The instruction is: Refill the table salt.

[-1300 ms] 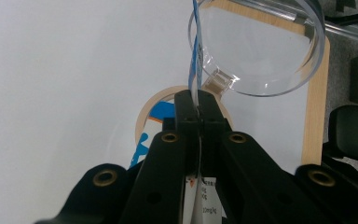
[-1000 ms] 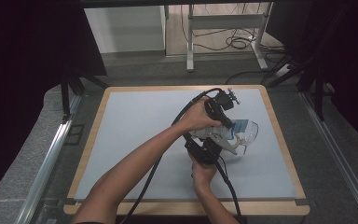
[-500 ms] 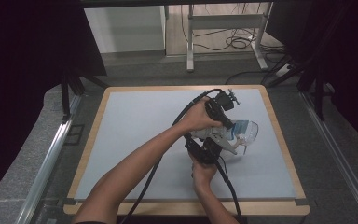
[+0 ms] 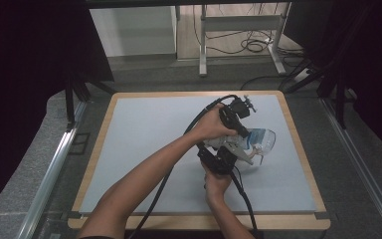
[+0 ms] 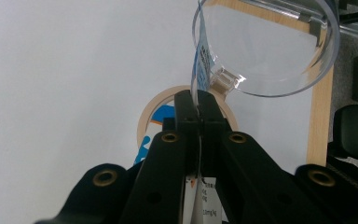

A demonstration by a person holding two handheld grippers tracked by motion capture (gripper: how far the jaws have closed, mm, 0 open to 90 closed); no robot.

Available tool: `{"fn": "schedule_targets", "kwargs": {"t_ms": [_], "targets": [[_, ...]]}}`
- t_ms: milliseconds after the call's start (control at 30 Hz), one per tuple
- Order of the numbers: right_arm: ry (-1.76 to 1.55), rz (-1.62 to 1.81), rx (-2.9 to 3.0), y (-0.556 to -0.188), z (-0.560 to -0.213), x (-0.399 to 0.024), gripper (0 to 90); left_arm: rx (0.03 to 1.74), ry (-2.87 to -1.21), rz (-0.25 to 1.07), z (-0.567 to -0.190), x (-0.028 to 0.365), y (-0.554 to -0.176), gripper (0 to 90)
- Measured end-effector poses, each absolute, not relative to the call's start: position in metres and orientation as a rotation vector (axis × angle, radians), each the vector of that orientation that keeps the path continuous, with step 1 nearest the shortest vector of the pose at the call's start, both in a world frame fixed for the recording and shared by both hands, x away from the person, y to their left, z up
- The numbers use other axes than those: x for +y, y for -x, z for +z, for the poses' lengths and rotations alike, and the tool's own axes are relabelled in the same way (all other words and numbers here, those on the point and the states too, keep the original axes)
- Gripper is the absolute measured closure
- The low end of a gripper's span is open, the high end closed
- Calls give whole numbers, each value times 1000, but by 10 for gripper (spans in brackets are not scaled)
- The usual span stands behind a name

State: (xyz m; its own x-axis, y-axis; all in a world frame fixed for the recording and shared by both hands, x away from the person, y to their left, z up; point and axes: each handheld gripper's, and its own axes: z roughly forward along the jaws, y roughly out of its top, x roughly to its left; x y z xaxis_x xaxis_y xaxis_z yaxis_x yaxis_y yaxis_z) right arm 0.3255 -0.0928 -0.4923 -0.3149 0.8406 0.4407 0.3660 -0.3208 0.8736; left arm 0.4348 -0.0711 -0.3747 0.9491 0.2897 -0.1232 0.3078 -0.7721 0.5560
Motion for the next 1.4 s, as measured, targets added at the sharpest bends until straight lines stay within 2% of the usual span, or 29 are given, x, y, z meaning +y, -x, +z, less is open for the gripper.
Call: {"fn": "schedule_targets", "kwargs": {"t_ms": [1400], "targets": [[-1528,1670,1531,-326,-491,-92,435,424,-2504,-30,-374,-71,-434,900]]}}
